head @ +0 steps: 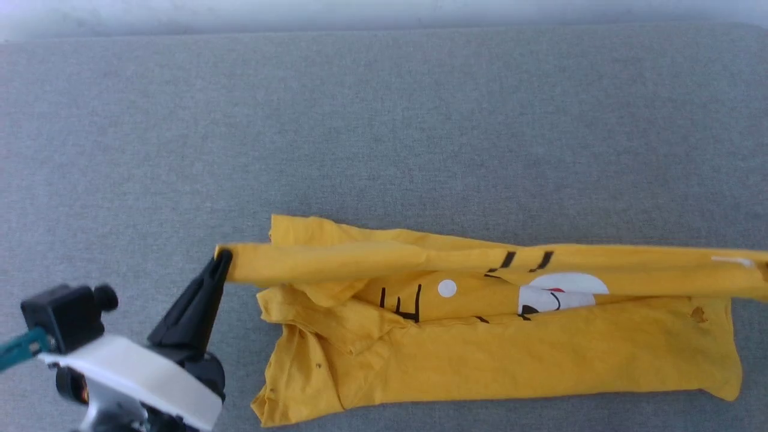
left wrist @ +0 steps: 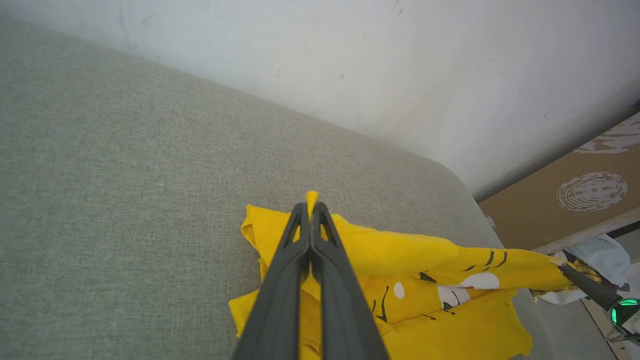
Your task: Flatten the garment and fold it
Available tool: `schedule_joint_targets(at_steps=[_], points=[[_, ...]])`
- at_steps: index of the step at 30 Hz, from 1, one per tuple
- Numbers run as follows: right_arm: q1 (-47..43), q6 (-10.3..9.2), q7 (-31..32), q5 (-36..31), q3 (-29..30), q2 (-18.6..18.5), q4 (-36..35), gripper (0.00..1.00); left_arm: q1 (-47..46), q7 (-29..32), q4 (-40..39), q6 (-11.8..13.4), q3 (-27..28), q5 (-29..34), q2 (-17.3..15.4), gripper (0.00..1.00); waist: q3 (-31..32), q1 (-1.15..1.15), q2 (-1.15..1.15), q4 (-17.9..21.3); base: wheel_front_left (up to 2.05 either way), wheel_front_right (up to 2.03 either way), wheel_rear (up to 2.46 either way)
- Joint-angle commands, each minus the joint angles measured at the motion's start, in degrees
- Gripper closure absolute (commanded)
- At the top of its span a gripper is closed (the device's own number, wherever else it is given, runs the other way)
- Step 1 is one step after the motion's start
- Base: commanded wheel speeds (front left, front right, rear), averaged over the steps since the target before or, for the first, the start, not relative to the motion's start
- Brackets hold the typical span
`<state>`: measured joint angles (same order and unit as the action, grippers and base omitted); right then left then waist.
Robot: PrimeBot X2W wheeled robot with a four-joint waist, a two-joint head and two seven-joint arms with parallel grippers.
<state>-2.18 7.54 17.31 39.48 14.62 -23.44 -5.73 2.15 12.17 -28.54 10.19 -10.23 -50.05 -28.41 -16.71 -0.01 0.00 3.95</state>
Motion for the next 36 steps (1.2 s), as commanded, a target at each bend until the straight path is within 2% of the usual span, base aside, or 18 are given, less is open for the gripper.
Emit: schedule_joint_targets(at_steps=[1, 7, 12, 20, 21, 22, 23, 24, 31, 36], points=[[-2.1, -0.05, 0.3, 0.1, 1.0, 0.7, 0.0, 1.00, 2.8, -1.2, 0.3, -0.6, 0.7, -1.0, 0.6, 1.00, 1.0, 0.01, 0.00, -0.1, 0.00, 0.00, 0.00], [-5.4, -0.05, 1.1, -0.8, 1.4, 2.7, 1.2, 1.00, 7.5, -2.9, 1.3, -1.3, 0.0, -1.9, 1.7, 1.00, 1.9, 0.01, 0.00, 0.2, 0.00, 0.00, 0.00], [-4.9, -0.05, 1.1, -2.3, 0.0, 3.8, 3.1, 1.00, 7.0, -2.0, 4.3, -0.8, -3.7, 0.1, 2.8, 1.00, 2.6, 0.01, 0.00, 0.8, 0.00, 0.00, 0.00], [-2.3, -0.05, 1.8, -5.2, -3.7, 4.8, 9.0, 1.00, 2.4, -1.3, 16.4, -0.9, -9.6, 2.5, 6.6, 1.00, 3.2, 0.01, 0.00, 1.1, 0.00, 0.00, 0.00], [-1.9, -0.05, 1.9, -5.4, -4.2, 4.9, 10.0, 0.96, 1.8, -1.7, 18.0, -0.9, -9.7, 2.7, 7.1, 1.00, 3.1, 0.01, 0.00, 1.1, 0.00, 0.00, 0.00], [-1.5, -0.05, 1.7, -5.7, -4.6, 4.9, 10.9, 0.64, 1.1, -2.5, 19.4, -0.6, -9.5, 3.0, 7.6, 0.92, 3.1, 0.01, 0.00, 1.2, 0.00, 0.00, 0.00], [-1.5, -0.05, 1.7, -5.7, -4.6, 4.9, 10.9, 0.64, 1.1, -2.5, 19.4, -0.6, -9.5, 3.0, 7.6, 0.92, 3.1, 0.01, 0.00, 1.2, 0.00, 0.00, 0.00], [-0.5, -0.05, 1.6, -6.4, -5.4, 4.9, 12.7, 0.00, -0.2, -3.9, 21.7, -0.4, -9.4, 3.8, 8.4, 0.00, 3.0, 0.01, 0.00, 1.2, 0.00, 0.00, 0.00], [1.3, -0.05, 2.2, -5.7, -7.7, 4.4, 16.2, 0.00, -1.9, -7.4, 23.3, 0.8, -8.4, 5.3, 9.8, 0.00, 3.0, 0.01, 0.00, 1.4, 0.00, 0.00, 0.00], [-1.5, -0.05, 7.4, -2.4, -7.7, 1.9, 12.4, 0.00, -0.3, -10.5, 19.5, 2.8, -7.4, 7.2, 9.9, 0.00, 3.4, 0.01, 0.00, 1.7, 0.00, 0.00, 0.00]])
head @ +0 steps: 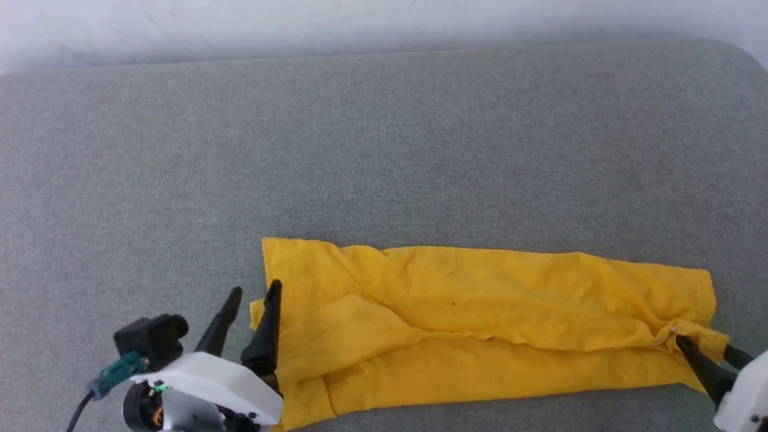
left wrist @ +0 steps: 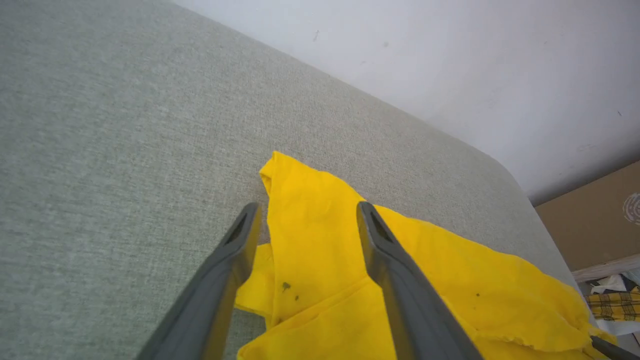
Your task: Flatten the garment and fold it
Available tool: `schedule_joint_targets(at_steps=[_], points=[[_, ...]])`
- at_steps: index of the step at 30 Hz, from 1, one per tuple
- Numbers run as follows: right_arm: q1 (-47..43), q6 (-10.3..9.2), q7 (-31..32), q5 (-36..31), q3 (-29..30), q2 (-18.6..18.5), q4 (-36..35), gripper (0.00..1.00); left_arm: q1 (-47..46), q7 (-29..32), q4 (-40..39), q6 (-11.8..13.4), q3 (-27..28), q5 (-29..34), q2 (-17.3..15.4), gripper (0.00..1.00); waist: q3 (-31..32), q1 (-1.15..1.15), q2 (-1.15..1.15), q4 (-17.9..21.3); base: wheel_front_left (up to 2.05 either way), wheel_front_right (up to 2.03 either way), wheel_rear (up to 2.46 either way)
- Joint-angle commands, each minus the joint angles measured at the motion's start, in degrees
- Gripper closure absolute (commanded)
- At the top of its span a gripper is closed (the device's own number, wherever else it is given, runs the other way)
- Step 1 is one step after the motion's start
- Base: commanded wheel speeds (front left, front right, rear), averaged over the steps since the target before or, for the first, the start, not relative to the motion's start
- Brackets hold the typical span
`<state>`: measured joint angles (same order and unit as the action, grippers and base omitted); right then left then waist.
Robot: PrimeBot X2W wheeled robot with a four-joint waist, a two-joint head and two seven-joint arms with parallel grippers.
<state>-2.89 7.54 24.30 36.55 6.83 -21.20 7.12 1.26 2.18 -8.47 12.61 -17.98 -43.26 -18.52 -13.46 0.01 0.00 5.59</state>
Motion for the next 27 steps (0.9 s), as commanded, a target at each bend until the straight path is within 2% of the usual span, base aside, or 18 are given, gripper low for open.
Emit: schedule_joint_targets(at_steps=[1, 6, 10, 14, 18, 27], points=[[-1.9, -0.05, 1.9, 1.4, 0.5, -0.8, -1.9, 0.00, 1.2, -1.5, -1.7, 1.0, 0.7, 0.9, 0.1, 0.00, 0.2, -0.01, 0.00, 0.2, 0.00, 0.00, 0.00], [-7.5, -0.05, 8.1, 4.3, 4.9, -1.9, -10.8, 0.00, 3.4, -7.3, -7.4, 4.6, 3.2, 4.7, 0.4, 0.00, 0.7, -0.01, 0.00, 0.8, 0.00, 0.00, 0.00], [-10.5, -0.05, 12.3, 5.0, 8.9, -1.1, -16.9, 0.00, 4.2, -10.9, -10.1, 6.7, 3.5, 8.8, 0.2, 0.00, 0.4, -0.01, 0.00, 1.0, 0.00, 0.00, 0.00], [-9.6, -0.05, 10.6, 3.0, 12.9, 1.5, -21.2, 0.00, 3.7, -13.2, -10.9, 7.9, 2.9, 12.0, 0.4, 0.00, -0.4, -0.01, 0.00, 0.7, 0.00, 0.00, 0.00], [-7.9, -0.05, 8.9, -0.1, 13.4, 4.0, -19.7, 0.00, 2.2, -15.1, -10.9, 8.9, 1.9, 17.1, -0.2, 0.00, -1.5, -0.01, 0.00, -0.3, 0.00, 0.00, 0.00], [-3.2, -0.05, 4.0, -5.4, 10.7, 3.5, -7.1, 0.00, 1.0, -16.5, -9.3, 9.6, -0.9, 26.2, -2.0, 0.00, -2.2, -0.01, 0.00, -3.9, 0.00, 0.00, 0.00]])
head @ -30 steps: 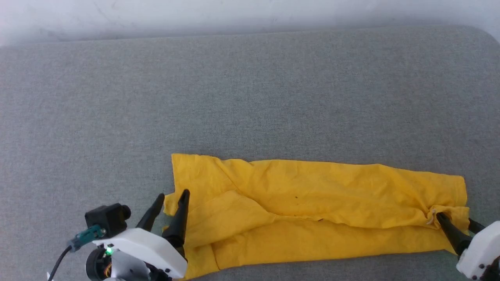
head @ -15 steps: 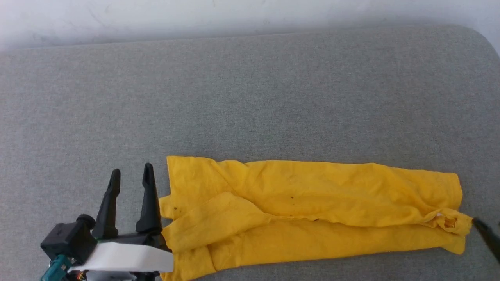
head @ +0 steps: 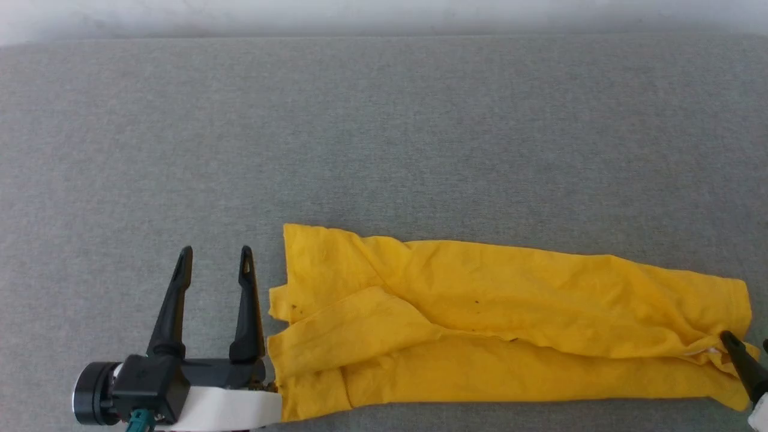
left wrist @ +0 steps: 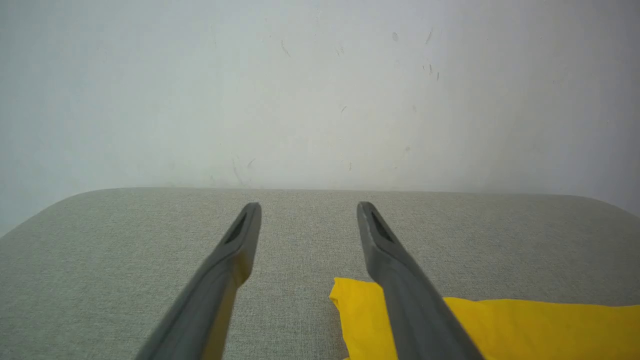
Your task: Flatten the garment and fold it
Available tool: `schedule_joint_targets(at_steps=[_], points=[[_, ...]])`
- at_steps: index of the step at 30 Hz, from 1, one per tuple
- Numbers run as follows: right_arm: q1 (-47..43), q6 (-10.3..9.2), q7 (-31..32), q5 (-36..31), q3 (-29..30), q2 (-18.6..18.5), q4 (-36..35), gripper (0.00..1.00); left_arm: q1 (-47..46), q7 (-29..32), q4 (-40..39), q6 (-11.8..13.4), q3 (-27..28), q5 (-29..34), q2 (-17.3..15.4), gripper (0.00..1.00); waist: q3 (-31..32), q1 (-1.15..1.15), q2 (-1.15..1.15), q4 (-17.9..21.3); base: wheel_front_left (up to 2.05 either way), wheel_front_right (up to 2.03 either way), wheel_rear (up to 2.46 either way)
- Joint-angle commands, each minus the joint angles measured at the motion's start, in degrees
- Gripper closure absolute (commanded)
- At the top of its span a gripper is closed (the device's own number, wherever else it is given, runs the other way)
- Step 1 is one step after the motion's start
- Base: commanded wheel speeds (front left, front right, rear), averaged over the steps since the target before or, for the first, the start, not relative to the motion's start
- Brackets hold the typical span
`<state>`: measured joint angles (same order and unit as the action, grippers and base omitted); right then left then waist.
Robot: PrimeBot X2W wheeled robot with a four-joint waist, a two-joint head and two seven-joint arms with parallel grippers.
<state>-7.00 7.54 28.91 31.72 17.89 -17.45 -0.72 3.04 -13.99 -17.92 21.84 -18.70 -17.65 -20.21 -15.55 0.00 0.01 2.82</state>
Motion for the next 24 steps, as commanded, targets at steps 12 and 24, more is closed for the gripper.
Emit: schedule_joint_targets(at_steps=[12, 24], points=[[4.7, -0.05, -1.5, 1.3, -4.0, -1.4, 11.6, 1.00, -0.9, -0.3, 1.0, 0.0, -0.6, -0.4, 0.0, 0.00, 0.1, 0.00, -0.01, -3.4, 0.00, 0.00, 0.00], [6.7, -0.05, -6.0, -4.2, 7.4, -6.9, 13.2, 1.00, -1.3, -0.6, 1.9, -0.2, -0.3, -1.1, 0.6, 0.00, 0.5, 0.00, -0.01, -2.2, 0.00, 0.00, 0.00]])
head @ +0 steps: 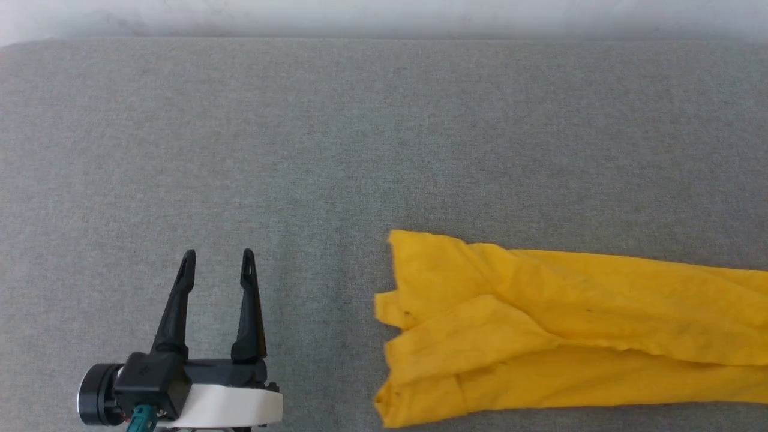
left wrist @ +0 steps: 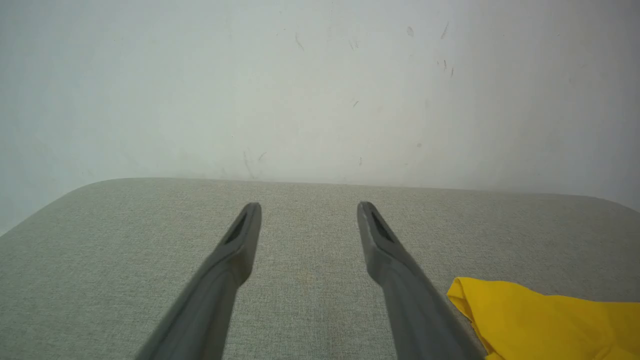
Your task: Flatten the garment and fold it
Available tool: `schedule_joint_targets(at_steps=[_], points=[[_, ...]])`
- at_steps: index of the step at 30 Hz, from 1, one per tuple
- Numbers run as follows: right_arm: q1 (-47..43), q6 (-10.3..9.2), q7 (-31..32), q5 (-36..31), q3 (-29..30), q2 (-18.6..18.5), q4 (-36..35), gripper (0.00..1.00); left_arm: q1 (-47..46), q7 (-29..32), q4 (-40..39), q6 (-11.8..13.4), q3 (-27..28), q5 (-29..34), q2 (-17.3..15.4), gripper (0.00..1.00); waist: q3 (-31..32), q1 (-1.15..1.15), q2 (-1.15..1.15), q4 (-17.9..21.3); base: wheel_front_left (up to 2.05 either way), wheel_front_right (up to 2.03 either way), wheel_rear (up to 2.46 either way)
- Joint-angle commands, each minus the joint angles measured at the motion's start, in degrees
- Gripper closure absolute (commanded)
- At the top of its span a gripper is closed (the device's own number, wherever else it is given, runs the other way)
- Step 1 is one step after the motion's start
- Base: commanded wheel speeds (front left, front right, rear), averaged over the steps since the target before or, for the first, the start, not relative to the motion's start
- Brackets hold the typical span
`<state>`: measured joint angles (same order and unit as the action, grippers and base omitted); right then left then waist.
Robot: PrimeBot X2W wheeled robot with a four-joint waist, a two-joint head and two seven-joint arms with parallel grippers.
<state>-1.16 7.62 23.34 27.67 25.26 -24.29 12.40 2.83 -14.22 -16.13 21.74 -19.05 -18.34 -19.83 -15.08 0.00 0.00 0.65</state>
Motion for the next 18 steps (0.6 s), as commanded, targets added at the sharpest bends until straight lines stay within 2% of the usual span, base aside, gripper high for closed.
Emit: schedule_joint_targets(at_steps=[1, 4, 7, 14, 18], points=[[0.9, -0.13, -0.5, -0.5, 0.6, -0.4, 0.2, 1.00, -1.1, -0.4, 0.3, -0.2, 0.0, -0.4, 0.2, 0.00, 0.1, 0.00, 0.00, 0.0, 0.00, 0.00, 0.00], [0.9, -0.13, 0.2, 0.3, 0.2, -0.3, -1.2, 1.00, -1.0, -0.5, 0.8, -0.4, -0.1, -0.4, 0.3, 0.00, 0.5, 0.00, 0.00, 0.0, 0.00, 0.00, 0.00], [0.1, -0.13, 2.8, 4.6, -2.5, 1.7, -5.7, 1.00, -0.8, -0.5, 1.3, -0.6, -0.2, -0.6, 0.4, 0.00, 1.0, 0.00, 0.00, -0.2, 0.00, 0.00, 0.00], [-5.3, -0.13, 12.8, 13.9, -13.4, 6.3, -21.7, 1.00, -0.2, -0.6, 2.5, -1.3, -0.3, -1.8, 1.3, 0.00, 2.4, 0.00, 0.00, -0.6, 0.00, 0.00, 0.00], [-5.2, -0.13, 16.3, 15.8, -20.2, 9.3, -28.3, 1.00, -0.3, -0.7, 3.2, -2.0, -0.6, -2.3, 1.9, 0.00, 3.3, 0.00, 0.00, -1.0, 0.00, 0.00, 0.00]])
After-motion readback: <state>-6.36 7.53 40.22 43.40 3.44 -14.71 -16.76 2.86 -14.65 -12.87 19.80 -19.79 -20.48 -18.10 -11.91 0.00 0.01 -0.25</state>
